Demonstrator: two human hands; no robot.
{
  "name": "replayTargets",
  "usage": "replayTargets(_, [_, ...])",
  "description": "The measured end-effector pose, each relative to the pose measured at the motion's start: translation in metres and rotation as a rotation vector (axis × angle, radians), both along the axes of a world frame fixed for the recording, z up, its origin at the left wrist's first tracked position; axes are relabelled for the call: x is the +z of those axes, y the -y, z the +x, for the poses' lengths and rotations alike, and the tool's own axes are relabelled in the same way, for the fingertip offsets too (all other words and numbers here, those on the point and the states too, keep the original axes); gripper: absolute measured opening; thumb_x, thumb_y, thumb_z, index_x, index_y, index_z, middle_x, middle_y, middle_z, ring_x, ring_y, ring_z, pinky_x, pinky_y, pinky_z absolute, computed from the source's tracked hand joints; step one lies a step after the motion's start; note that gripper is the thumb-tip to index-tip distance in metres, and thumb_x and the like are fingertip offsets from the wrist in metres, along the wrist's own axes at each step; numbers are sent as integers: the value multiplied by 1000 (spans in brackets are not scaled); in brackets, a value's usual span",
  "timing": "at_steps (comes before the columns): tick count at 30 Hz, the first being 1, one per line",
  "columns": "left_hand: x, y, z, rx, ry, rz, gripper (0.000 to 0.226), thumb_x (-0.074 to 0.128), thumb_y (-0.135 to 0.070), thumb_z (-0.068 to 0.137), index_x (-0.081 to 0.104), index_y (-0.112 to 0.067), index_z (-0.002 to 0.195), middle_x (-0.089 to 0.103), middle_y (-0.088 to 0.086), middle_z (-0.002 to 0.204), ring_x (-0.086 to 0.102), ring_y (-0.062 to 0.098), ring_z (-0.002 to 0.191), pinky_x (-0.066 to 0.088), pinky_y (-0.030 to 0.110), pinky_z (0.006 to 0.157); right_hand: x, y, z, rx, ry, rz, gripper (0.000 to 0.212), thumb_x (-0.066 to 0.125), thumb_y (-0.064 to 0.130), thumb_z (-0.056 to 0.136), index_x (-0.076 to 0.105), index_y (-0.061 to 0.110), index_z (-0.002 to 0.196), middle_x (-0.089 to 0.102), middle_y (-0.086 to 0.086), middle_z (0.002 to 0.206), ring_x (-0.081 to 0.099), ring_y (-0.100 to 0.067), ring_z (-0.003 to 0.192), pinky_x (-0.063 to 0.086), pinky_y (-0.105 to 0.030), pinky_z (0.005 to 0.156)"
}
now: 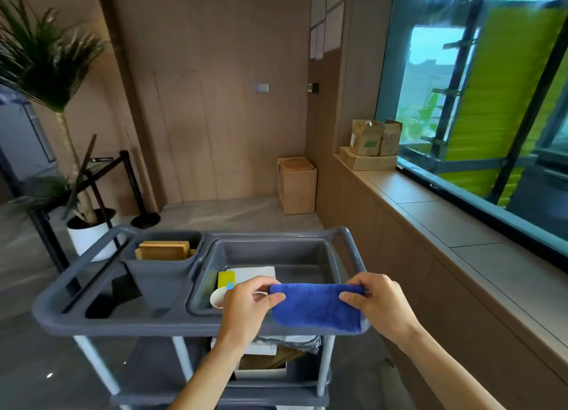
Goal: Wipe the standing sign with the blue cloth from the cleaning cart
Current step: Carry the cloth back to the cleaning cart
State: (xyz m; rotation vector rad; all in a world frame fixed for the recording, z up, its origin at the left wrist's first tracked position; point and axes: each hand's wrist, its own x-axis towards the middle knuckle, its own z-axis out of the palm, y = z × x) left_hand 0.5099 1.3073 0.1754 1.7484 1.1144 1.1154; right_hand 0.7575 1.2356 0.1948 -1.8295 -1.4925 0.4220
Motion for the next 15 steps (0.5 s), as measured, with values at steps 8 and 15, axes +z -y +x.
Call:
replayTargets(8, [-21,-67,31,47,-61,-41,30,76,-2,81,72,-32,78,74,-18,81,68,7,76,54,15,67,-21,-66,26,-7,-36,-22,10,79,19,84,75,26,78,69,10,74,67,-2,72,53,-13,57])
replayTargets(15, [-40,-148,51,132,-62,-39,50,81,1,73,68,-47,66,72,-5,86,69,15,80,55,28,74,-39,-143,38,-11,-1,-50,19,79,18,84,71,30,71,66,8,67,63,3,71,50,-11,62])
